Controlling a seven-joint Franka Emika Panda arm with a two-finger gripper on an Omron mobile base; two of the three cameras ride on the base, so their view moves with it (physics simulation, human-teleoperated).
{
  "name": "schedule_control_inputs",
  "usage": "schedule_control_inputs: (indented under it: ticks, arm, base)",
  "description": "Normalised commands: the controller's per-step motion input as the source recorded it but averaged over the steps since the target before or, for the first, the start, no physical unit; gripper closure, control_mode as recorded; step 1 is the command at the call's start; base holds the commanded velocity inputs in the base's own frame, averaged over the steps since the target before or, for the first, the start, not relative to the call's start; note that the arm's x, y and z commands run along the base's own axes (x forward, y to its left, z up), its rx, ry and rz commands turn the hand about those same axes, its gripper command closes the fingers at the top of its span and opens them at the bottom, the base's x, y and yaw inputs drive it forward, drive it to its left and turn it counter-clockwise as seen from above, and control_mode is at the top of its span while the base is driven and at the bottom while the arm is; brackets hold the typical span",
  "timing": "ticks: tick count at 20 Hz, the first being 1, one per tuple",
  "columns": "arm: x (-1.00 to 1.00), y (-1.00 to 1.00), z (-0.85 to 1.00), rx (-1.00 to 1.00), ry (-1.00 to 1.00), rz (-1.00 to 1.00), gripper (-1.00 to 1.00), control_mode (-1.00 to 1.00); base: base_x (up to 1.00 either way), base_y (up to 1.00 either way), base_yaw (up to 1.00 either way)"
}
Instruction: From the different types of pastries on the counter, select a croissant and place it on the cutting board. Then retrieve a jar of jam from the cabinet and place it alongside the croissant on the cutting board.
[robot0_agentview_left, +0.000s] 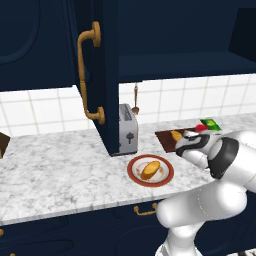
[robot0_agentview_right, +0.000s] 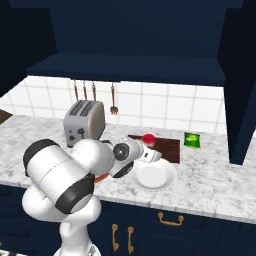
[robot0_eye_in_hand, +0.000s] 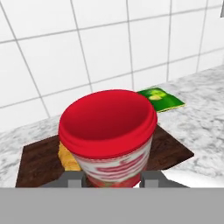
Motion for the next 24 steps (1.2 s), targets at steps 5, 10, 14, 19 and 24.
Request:
schedule_control_inputs:
  ticks: [5,10,14,19,24]
  arm:
    - [0.01,0.0,-0.12,0.0,0.03,0.0,1.0,-1.0]
    - [0.03,0.0,-0.07,0.0,0.06,0.0,1.0,-1.0]
    - [0.08,0.0,0.0,0.0,0.02,0.0,1.0,-1.0]
    - [0.53,0.0,0.0,0.0,0.01,0.0,1.0,-1.0]
    - [0.22,0.0,-0.28,0.0,0.08,0.0,1.0,-1.0]
  base:
    - [0.0,0.0,0.0]
    - [0.0,0.0,0.0]
    - [0.0,0.0,0.0]
    - [0.0,0.0,0.0]
    - [0.0,0.0,0.0]
